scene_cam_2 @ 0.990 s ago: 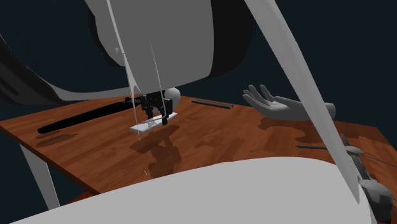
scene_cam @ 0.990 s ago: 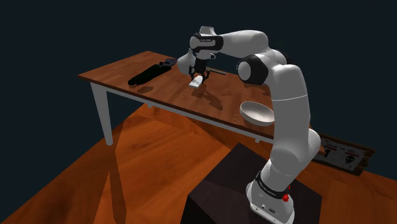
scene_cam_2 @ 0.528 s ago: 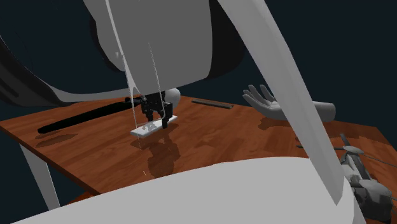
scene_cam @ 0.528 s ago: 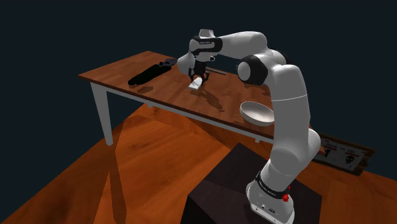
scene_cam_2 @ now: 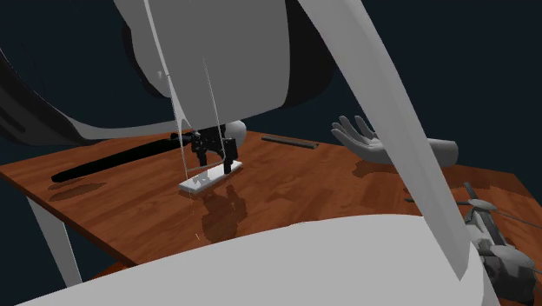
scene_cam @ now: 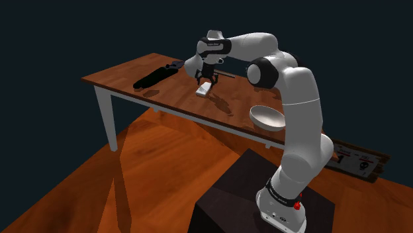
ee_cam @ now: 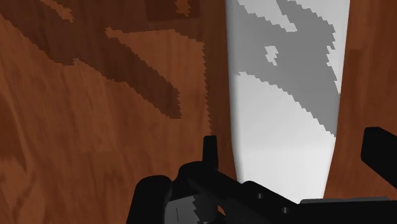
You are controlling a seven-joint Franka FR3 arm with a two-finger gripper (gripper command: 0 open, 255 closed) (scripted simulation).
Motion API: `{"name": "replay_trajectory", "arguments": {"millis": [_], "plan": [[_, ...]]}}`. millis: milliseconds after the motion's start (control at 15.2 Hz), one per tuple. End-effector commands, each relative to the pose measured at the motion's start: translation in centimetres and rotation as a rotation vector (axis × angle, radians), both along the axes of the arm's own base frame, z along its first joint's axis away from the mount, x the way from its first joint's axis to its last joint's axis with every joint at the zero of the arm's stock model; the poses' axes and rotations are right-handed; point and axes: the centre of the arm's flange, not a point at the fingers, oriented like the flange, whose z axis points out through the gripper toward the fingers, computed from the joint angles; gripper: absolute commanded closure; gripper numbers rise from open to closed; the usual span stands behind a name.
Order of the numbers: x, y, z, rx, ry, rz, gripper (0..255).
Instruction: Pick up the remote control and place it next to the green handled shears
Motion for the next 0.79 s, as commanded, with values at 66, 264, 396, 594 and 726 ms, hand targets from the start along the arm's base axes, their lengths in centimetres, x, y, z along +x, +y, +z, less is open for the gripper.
{"name": "replay_trajectory", "arguments": {"millis": [66, 264, 396, 594, 726], "plan": [[0.0, 0.0, 2.6, 0.000, 0.000, 0.000, 0], [0.0, 0.0, 5.0, 0.000, 0.000, 0.000, 0], [0.0, 0.0, 5.0, 0.000, 0.000, 0.000, 0], [0.0, 0.0, 5.0, 0.000, 0.000, 0.000, 0], [0.1, 0.0, 5.0, 0.000, 0.000, 0.000, 0]]}}
